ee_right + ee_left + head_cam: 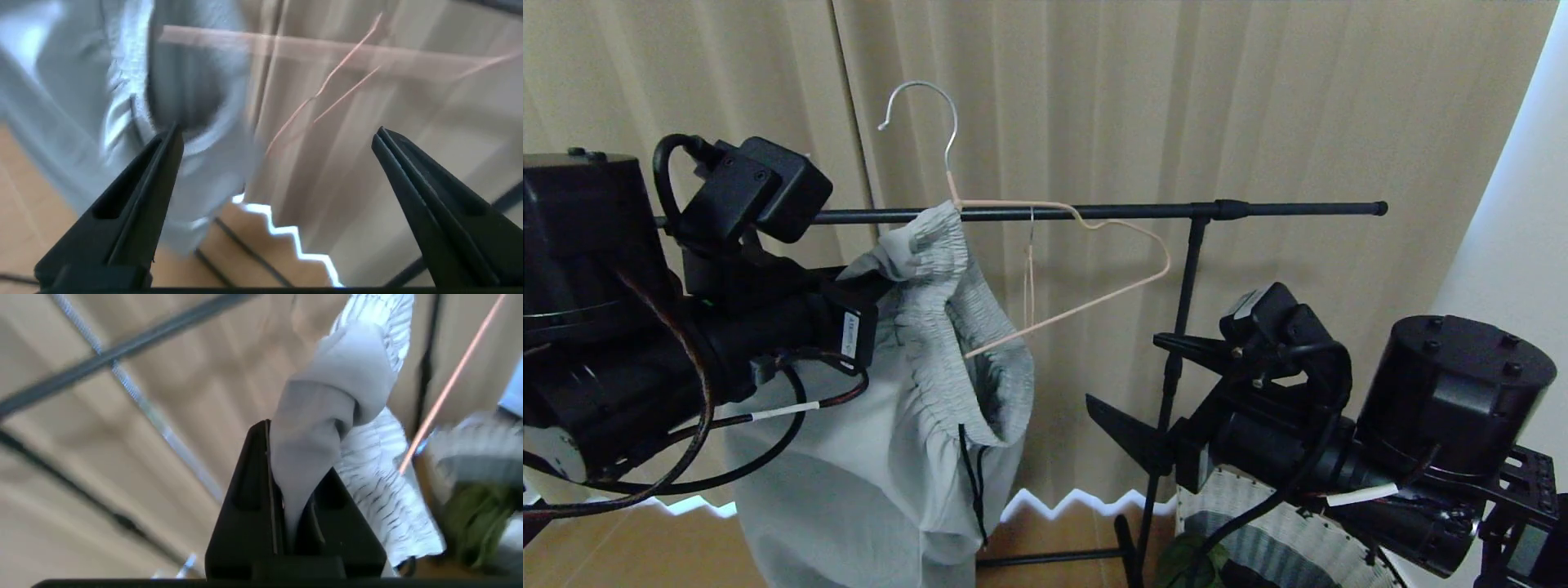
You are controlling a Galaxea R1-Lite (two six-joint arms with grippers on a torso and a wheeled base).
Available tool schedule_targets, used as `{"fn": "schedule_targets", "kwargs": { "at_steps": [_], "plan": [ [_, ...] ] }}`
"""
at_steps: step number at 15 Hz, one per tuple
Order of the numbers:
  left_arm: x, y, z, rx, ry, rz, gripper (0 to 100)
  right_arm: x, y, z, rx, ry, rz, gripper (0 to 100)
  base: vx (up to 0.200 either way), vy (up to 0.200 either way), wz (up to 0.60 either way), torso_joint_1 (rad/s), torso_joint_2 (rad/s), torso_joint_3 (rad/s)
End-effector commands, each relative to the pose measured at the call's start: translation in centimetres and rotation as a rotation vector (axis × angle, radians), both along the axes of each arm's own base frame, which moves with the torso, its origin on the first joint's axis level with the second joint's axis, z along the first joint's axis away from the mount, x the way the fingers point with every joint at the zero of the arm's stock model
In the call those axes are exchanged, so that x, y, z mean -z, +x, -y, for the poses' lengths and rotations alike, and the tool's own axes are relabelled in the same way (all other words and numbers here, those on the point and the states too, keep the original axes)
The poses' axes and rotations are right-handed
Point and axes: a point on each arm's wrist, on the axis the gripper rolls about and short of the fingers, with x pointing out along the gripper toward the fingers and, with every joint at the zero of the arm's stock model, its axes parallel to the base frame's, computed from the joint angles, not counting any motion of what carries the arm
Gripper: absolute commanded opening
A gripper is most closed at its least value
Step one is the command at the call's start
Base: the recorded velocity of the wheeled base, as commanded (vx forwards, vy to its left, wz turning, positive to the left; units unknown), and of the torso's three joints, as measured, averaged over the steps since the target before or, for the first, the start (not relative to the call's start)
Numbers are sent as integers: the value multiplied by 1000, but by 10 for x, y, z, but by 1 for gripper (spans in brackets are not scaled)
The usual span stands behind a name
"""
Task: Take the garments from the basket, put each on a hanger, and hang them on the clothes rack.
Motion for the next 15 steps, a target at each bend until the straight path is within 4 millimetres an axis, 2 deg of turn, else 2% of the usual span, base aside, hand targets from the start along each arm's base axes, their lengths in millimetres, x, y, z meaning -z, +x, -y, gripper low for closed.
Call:
{"fn": "schedule_targets", "kwargs": {
  "at_steps": [1, 5, 11, 12, 15],
  "plan": [
    [-6, 0, 4, 16, -33, 54, 0, 9, 3, -11, -21, -18, -24, 100, 0, 0, 0, 0, 0, 0],
    [-11, -5, 13, 102, -57, 84, 0, 12, 13, -22, -21, -19, -25, 100, 0, 0, 0, 0, 0, 0],
    [-18, -11, 22, 150, -79, 126, 0, 17, 15, -24, -20, -30, -35, 100, 0, 0, 0, 0, 0, 0],
    [-18, -12, 22, 153, -81, 129, 0, 17, 15, -24, -20, -30, -35, 0, 0, 0, 0, 0, 0, 0],
    [-20, -12, 22, 182, -90, 140, 0, 18, 15, -23, -15, -33, -38, 0, 0, 0, 0, 0, 0, 0]
  ]
}}
